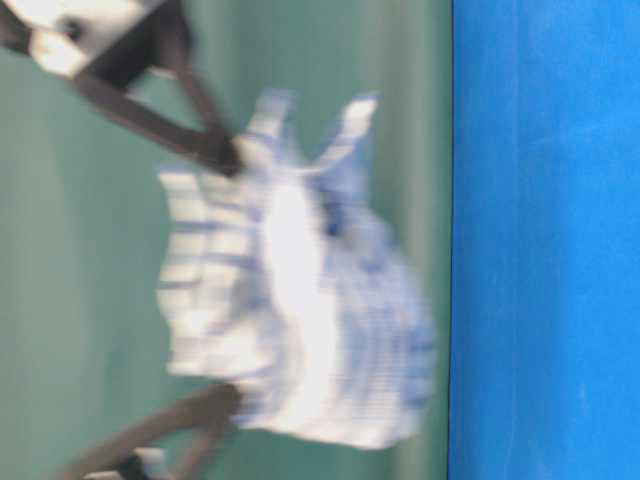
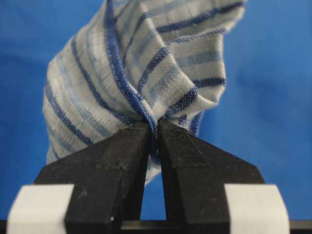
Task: Lift the towel with both arms.
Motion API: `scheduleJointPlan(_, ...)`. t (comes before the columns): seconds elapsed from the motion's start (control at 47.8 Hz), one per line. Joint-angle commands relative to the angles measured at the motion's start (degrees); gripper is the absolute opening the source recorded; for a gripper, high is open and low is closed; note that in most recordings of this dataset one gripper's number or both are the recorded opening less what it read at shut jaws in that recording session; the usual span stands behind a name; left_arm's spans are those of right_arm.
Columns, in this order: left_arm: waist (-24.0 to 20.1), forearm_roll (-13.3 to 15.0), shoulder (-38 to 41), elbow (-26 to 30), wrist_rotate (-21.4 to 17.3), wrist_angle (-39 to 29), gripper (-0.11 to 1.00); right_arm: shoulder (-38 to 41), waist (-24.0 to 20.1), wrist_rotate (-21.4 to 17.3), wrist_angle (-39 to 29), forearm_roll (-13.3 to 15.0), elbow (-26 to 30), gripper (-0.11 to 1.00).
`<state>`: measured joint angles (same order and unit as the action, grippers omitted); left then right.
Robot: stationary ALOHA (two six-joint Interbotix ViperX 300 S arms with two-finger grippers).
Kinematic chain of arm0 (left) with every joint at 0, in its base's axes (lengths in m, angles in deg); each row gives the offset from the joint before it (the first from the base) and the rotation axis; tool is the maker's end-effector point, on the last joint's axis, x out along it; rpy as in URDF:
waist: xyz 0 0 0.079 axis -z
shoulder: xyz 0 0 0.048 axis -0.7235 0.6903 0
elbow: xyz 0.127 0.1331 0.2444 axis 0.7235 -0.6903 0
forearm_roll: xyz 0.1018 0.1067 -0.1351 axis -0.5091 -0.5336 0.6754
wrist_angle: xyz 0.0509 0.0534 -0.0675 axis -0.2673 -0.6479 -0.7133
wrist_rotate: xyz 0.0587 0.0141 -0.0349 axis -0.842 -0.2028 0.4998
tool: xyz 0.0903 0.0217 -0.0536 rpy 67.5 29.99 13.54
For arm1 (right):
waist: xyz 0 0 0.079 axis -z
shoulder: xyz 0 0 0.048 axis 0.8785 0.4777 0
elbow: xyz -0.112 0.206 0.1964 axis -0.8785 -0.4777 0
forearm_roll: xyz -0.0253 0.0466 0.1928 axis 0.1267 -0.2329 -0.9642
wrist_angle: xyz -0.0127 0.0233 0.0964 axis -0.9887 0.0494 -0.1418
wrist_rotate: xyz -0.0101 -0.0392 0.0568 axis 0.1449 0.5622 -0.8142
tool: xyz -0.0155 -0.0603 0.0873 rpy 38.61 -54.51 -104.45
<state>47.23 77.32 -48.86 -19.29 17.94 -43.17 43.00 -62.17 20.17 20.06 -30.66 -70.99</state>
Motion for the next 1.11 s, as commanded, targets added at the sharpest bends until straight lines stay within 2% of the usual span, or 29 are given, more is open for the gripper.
scheduleJointPlan(0.0, 0.53, -0.18, -3.08, 4.22, -0.18, -2.64, 0.05, -3.43, 0.09, 0.0, -2.64, 0.35, 3.6, 0.01)
scheduleJointPlan(0.23, 0.62, -0.26, -5.54, 12.3, -0.53, -8.61, 0.05, -7.47, 0.09, -0.18, -9.32, 0.97, 10.2, 0.01)
scheduleJointPlan(0.377, 0.62, -0.44, -5.1, 15.64, -0.97, -11.16, 0.05, -8.0, 0.09, -0.18, -10.55, 1.49, 12.57, 0.01)
scheduleJointPlan(1.004, 1.23, -0.62, -4.66, 15.38, -7.82, -13.27, 0.05, -5.98, 0.09, 0.44, -11.78, 1.49, 13.1, 0.02)
scheduleJointPlan(1.088, 1.14, -0.62, -5.01, 15.12, -8.35, -13.18, 0.06, -6.06, 0.09, 0.18, -11.69, 1.49, 13.1, 0.07)
